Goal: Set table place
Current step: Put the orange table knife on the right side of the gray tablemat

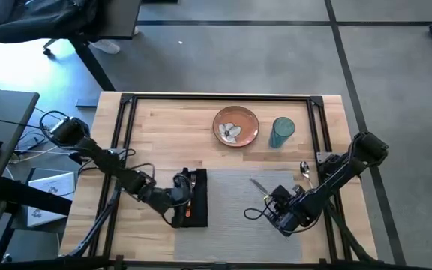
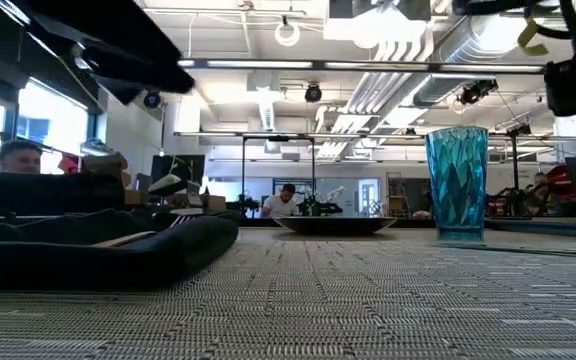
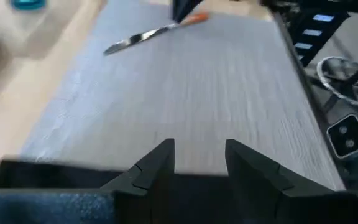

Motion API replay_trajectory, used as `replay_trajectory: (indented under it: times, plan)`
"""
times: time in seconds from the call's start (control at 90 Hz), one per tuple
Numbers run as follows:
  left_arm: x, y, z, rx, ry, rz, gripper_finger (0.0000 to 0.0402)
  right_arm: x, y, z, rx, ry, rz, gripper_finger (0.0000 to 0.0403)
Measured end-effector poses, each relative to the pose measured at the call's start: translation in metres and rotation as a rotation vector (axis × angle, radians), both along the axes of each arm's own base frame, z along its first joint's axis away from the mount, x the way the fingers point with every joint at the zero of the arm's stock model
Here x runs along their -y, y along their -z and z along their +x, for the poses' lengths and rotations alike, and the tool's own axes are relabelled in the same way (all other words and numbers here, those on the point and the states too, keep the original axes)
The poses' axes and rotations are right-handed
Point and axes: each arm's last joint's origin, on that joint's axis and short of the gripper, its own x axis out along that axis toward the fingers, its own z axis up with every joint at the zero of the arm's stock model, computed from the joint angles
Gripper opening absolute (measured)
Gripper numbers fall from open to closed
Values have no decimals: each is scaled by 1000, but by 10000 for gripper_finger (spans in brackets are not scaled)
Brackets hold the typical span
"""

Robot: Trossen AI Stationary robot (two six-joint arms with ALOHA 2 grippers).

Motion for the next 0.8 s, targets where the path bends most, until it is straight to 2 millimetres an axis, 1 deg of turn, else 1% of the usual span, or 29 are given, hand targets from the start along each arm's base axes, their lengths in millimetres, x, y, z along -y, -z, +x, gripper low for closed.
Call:
replay_trajectory:
  times: [0.1,0.2,0.3,0.389,0.5,0.578,0.744,0.8]
  plan:
    - [-1,12,16,-12,-4,-7,129,7,-5,10,-37,-65,36,116]
    - [-2,25,33,-41,-29,16,129,15,-4,17,-63,-105,63,148]
    - [-3,38,49,-69,-44,46,129,25,1,20,-90,-103,71,162]
    - [-3,48,61,-86,-59,55,129,33,6,20,-109,-81,63,162]
    - [-1,59,71,-90,-67,58,129,37,10,21,-94,-87,81,138]
    - [-1,64,74,-85,-70,57,129,39,14,20,-89,-75,90,105]
    - [0,71,76,-83,-71,57,129,42,19,15,-101,-52,85,20]
    - [0,71,76,-85,-71,58,129,42,20,14,-100,-51,83,10]
